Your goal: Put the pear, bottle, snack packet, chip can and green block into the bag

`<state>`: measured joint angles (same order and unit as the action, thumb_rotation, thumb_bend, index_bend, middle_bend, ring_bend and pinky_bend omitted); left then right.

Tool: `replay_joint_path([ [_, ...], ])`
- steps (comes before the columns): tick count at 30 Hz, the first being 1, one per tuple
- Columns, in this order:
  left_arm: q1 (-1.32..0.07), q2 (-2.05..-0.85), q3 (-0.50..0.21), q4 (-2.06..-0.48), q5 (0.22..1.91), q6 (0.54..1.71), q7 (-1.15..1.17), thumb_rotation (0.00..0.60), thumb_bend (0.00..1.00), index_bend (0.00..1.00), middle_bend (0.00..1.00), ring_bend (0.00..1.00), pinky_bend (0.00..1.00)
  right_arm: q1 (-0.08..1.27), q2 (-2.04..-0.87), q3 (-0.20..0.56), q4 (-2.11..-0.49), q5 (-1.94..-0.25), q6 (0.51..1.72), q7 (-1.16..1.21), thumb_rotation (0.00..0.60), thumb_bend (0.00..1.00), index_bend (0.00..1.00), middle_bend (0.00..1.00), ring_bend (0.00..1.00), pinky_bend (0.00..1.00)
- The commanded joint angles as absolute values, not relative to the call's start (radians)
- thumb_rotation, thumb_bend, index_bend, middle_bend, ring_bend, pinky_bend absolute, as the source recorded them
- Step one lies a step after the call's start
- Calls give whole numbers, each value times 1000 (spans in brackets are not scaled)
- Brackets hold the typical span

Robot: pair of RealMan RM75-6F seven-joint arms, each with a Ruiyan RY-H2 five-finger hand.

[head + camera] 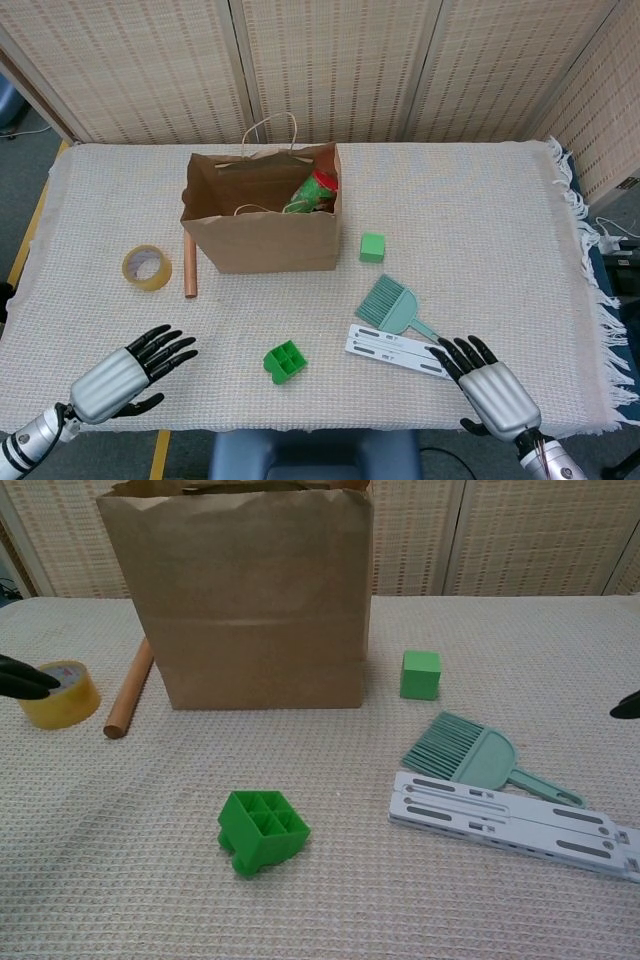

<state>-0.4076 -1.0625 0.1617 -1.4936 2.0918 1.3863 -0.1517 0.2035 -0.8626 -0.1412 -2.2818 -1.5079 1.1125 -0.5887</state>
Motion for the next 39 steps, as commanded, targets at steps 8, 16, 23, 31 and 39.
replay_joint_path([
  [8,-533,-1160,162,-1601,2085,1094,-14,600,332,0,0,0,62,203,-849,-147,-2288,-1527,1113,-571,600,58,0,0,0,0],
  [16,-581,-1228,119,-1684,1961,910,139,600,333,0,0,0,38,205,-832,-143,-2289,-1532,1117,-543,600,59,0,0,0,0],
  [23,-624,-1316,72,-1663,1890,856,188,600,334,0,0,0,37,199,-822,-148,-2297,-1556,1123,-535,600,59,0,0,0,0],
  [31,-650,-1358,52,-1696,1808,826,207,600,335,0,0,0,33,191,-809,-156,-2301,-1584,1128,-525,600,58,0,0,0,0],
  [39,-679,-1425,26,-1686,1750,810,245,600,335,0,0,0,32,185,-792,-159,-2311,-1603,1133,-513,600,58,0,0,0,0],
])
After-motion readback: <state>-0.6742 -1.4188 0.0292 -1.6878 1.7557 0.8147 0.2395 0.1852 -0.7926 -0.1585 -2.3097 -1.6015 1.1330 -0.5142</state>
